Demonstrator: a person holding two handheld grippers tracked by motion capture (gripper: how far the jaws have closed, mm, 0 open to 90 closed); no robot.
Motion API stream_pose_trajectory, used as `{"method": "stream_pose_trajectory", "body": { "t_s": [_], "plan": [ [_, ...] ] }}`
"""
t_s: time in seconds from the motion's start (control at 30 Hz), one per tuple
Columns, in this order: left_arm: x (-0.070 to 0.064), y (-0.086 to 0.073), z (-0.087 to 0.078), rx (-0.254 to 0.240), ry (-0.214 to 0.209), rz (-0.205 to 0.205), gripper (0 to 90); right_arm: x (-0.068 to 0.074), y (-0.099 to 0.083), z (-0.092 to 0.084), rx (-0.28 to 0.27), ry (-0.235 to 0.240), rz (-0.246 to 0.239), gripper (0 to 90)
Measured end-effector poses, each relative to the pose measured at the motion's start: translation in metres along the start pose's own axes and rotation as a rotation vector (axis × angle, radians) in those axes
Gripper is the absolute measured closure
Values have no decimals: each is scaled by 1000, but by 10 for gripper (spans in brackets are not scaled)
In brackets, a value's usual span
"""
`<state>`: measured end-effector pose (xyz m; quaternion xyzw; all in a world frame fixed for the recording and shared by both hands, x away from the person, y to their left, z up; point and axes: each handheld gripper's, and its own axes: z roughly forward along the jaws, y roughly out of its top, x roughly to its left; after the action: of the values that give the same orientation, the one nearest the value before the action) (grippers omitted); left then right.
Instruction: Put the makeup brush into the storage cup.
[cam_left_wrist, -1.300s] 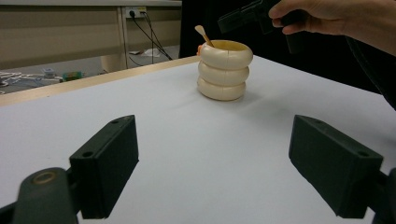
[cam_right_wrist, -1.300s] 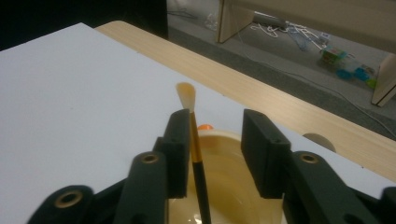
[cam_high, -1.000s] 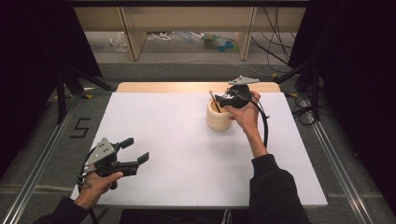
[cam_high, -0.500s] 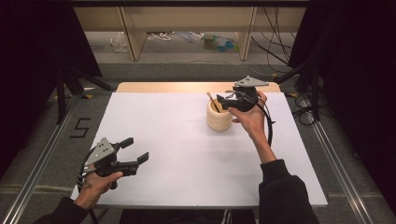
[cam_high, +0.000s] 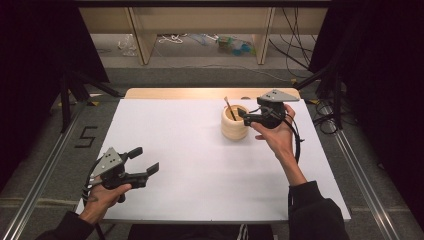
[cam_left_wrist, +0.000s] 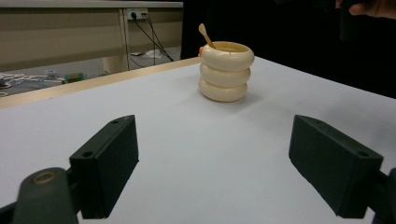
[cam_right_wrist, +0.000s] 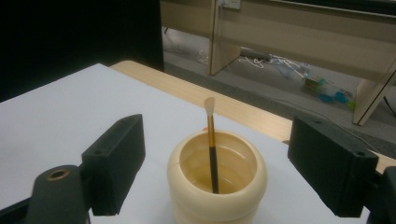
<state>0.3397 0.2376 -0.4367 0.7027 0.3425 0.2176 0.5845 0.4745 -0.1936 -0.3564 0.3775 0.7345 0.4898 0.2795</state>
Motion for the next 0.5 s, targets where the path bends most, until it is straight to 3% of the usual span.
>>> {"method": "stream_pose_trajectory", "body": {
  "t_s": [0.27, 0.5],
  "plan": [
    [0, 0, 0, -1, 4, -3, 155, 6, -9, -11, 11, 15, -13, 194],
    [0, 0, 0, 1, 3, 1, 155, 10, -14, -21, -19, 32, -1, 192]
  ]
}}
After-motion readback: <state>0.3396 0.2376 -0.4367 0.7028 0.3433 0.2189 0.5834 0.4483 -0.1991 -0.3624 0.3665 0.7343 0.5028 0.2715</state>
